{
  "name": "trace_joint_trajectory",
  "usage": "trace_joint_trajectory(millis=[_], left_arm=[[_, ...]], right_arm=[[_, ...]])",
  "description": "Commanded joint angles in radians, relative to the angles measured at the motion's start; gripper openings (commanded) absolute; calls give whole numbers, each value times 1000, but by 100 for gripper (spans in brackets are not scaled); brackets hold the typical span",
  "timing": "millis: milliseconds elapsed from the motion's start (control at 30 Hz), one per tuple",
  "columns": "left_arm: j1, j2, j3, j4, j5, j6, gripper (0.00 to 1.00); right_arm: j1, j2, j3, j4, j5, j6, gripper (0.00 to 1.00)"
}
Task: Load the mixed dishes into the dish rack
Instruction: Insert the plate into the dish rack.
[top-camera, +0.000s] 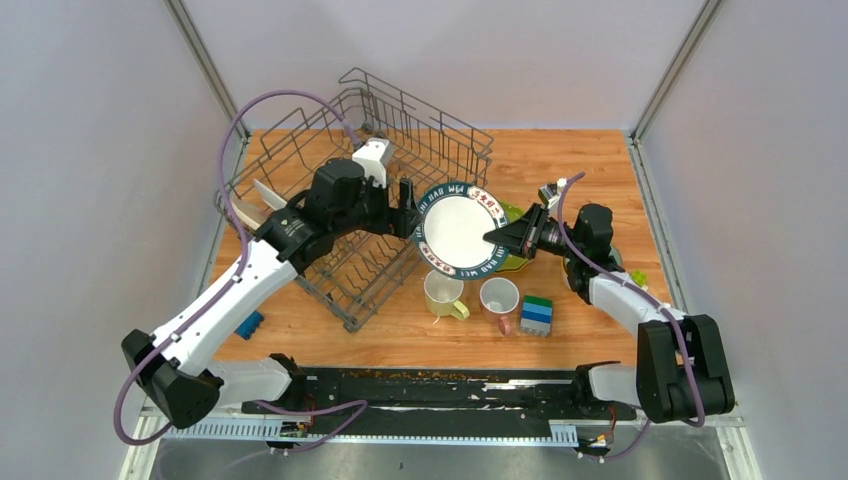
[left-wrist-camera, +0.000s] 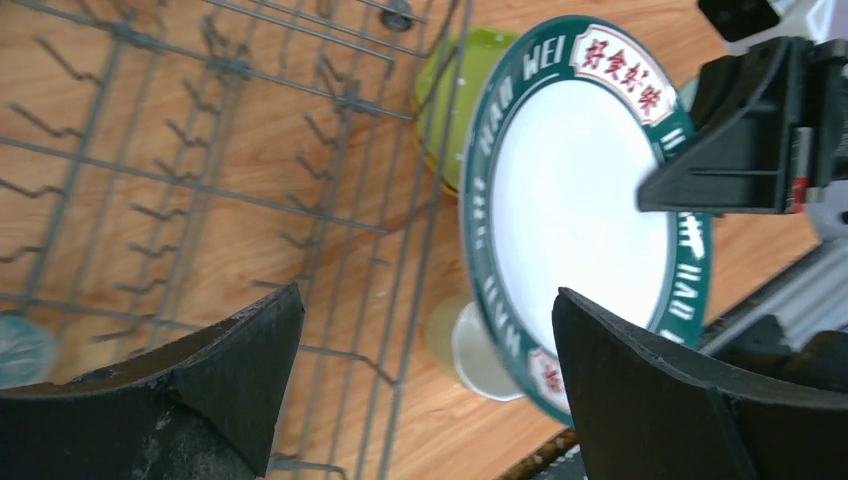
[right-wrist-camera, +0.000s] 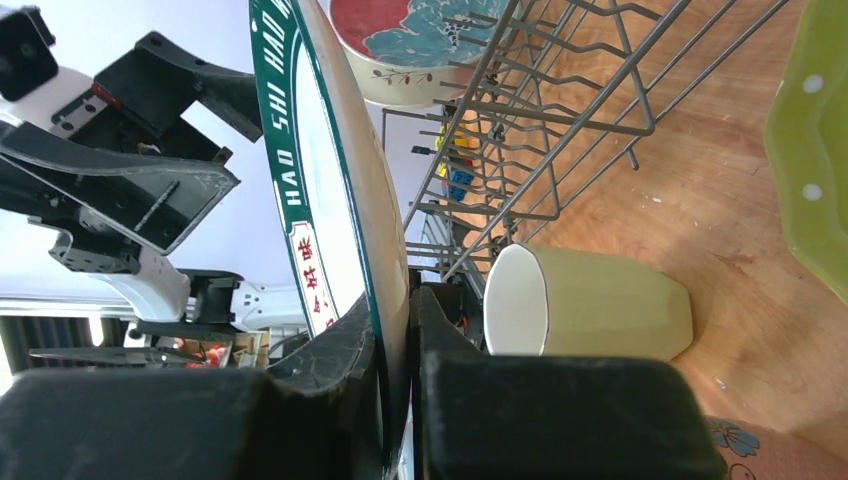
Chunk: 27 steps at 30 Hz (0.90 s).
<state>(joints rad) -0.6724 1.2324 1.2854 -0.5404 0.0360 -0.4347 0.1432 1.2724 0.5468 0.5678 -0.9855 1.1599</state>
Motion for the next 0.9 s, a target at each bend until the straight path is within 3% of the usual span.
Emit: trace_joint_trajectory(millis=[0,267,500,567,667,867], left_arm=[[4,-93,17,-57,-130,174,100],[-2,-285,-203,108,-100,462,100],[-3,-407,-329,279,40,503,100],[-3,-413,-348,319,38,445,100],[-3,-377,-295,306,-20,246,100],[-1,-215,-136,143,28,-122,100]], right_arm=[[6,3,10,105,11,86,0],[6,41,21,123,3,176,0],[11,9,45,61,29,169,0],[18,-8,42,71,43,155,0],[38,-49,40,39,96,81,0],[74,-102,20,40,182,20,0]])
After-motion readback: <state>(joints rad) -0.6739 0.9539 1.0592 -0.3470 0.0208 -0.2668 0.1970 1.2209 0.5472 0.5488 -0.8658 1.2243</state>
